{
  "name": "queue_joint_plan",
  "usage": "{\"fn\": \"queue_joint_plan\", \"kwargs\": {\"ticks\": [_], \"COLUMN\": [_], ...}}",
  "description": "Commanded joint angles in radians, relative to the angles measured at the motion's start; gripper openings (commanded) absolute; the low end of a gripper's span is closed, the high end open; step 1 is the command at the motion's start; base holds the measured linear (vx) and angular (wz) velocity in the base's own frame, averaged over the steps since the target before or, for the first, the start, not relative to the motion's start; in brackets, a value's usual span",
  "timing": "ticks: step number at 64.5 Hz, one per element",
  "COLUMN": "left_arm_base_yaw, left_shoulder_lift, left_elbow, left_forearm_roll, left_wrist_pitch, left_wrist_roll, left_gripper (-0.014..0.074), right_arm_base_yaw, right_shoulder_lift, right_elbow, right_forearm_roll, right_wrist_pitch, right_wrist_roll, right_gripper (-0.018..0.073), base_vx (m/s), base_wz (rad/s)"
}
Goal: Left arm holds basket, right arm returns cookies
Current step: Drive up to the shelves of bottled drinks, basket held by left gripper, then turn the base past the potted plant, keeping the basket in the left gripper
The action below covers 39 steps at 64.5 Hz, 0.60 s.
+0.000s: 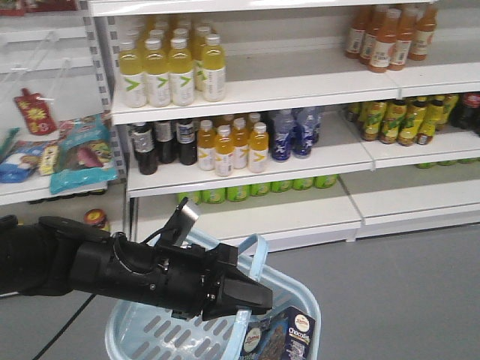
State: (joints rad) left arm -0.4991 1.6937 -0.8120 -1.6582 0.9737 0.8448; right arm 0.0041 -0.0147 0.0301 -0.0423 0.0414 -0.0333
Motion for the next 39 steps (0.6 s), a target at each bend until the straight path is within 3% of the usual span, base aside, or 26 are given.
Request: {"fn": "queue_joint_plan", "kwargs": {"ticks": [1, 39], "left_arm_base_yaw": [-0.001, -0.001], "left_shoulder_lift": [-0.048, -0.048], "left_elbow": [-0.028, -0.028], "left_forearm_roll": [-0.071, -0.071], "left_wrist_pitch": [0.072, 0.072], "left_wrist_roll": [0.004, 0.005], "left_gripper": [-0.0006, -0.0006], "right_arm_base_yaw": [0.000, 0.000], "right_shoulder_lift": [-0.007, -0.007], "right_elbow": [-0.001, -0.001], "right_forearm_roll": [-0.005, -0.005], "right_wrist_pitch": [-0.072, -0.072], "right_wrist_roll": [-0.001, -0.001], "right_gripper": [-0.0008, -0.0008], "base_vx": [0.28, 0.22], "base_wz": [-0.62, -0.70]}}
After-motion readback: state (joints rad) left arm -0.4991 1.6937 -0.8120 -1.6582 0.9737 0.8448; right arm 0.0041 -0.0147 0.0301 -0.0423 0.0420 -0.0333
